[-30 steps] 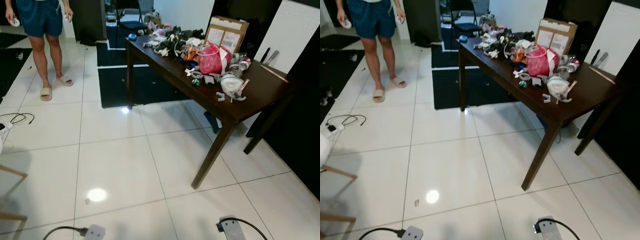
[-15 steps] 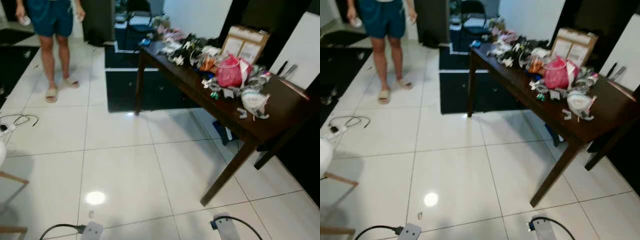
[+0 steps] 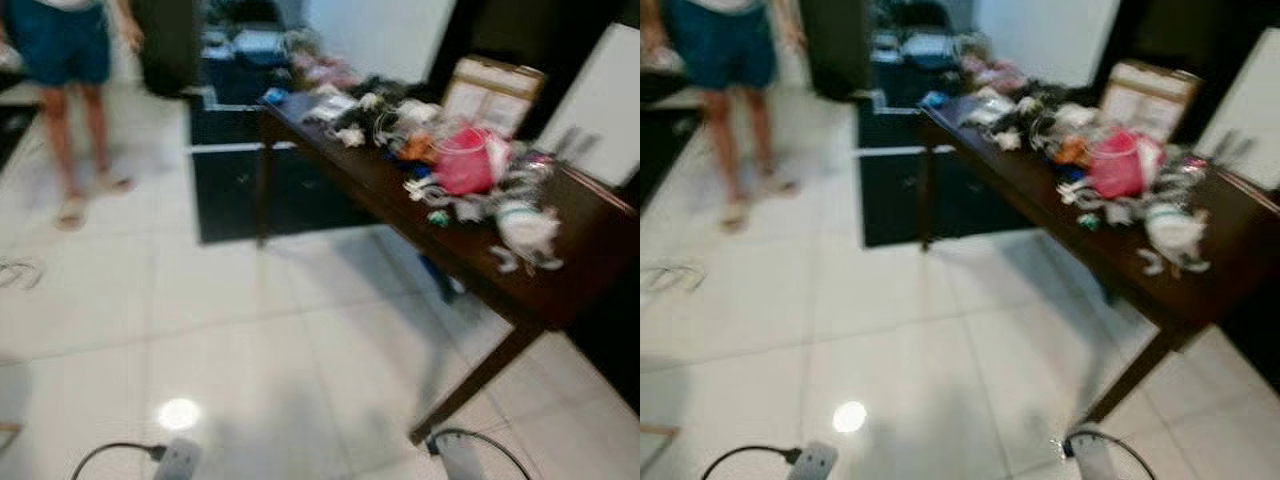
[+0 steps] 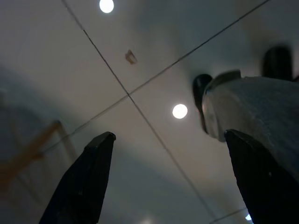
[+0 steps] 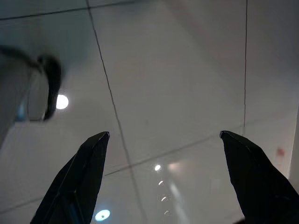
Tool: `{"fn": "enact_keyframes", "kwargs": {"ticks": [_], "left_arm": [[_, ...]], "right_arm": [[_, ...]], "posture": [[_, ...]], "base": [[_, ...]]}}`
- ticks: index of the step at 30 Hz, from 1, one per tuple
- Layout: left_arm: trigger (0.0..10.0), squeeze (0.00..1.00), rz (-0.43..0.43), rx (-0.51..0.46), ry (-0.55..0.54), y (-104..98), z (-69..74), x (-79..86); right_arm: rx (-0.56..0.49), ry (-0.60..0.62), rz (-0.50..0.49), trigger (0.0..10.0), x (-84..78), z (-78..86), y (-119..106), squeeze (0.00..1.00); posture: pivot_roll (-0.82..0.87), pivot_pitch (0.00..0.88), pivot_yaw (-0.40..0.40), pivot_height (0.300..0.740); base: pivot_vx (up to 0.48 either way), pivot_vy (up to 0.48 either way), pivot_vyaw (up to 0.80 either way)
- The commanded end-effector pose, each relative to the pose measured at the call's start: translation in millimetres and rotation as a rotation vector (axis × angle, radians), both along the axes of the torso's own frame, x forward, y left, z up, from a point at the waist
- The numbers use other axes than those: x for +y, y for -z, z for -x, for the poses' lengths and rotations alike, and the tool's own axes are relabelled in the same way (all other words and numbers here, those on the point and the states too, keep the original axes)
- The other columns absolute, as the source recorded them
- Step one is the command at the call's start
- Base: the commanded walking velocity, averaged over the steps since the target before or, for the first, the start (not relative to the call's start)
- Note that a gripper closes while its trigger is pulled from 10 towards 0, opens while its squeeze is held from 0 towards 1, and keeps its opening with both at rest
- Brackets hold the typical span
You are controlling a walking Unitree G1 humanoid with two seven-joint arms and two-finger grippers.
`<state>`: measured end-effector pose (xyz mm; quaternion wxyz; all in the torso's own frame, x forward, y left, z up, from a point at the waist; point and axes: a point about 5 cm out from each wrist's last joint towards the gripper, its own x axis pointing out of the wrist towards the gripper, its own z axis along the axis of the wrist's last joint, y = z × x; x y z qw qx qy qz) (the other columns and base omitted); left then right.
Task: Picking trash to rubbish bin
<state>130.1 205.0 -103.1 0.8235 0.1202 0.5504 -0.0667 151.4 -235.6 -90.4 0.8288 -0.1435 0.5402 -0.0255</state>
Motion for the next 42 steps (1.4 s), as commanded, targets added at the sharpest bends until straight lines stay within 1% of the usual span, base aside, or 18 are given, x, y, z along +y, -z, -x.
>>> {"fn": "enact_keyframes", "kwargs": {"ticks": [1, 15, 24, 26, 28, 42], "left_arm": [[10.0, 0.00, 0.029, 0.084, 0.031, 7.9, 19.4, -12.1], [10.0, 0.00, 0.039, 0.082, 0.030, 7.9, 18.0, -14.9], [10.0, 0.00, 0.034, 0.076, 0.028, 8.1, 18.1, -16.5], [10.0, 0.00, 0.027, 0.064, 0.029, 7.8, 16.8, -16.8], [10.0, 0.00, 0.037, 0.059, 0.025, 7.6, 16.1, -17.6], [10.0, 0.00, 0.043, 0.058, 0.031, 7.4, 14.6, -19.3]], "right_arm": [[-0.013, 0.004, 0.012, 10.0, -4.3, -3.9, -2.6, 0.00], [-0.023, 0.008, 0.014, 10.0, -5.3, -7.1, -4.2, 0.00], [-0.016, 0.008, 0.020, 10.0, -6.6, -6.0, -4.1, 0.00], [-0.014, 0.008, 0.022, 10.0, -7.1, -5.3, -3.9, 0.00], [-0.012, 0.009, 0.024, 10.0, -7.5, -4.8, -3.8, 0.00], [0.009, 0.008, 0.042, 10.0, -12.0, -0.1, -3.2, 0.00]], "posture": [[0.07, 0.063, -0.078, 0.740], [0.07, 0.062, -0.084, 0.740], [0.07, 0.067, -0.084, 0.740], [0.07, 0.067, -0.084, 0.740], [0.07, 0.068, -0.083, 0.740], [0.06, 0.071, -0.087, 0.740]], "base": [[0.401, 0.000, -0.79], [0.399, 0.000, -0.79], [0.345, 0.000, -0.79], [0.000, 0.000, -0.79], [0.000, 0.000, -0.79], [0.000, 0.000, -0.79]]}}
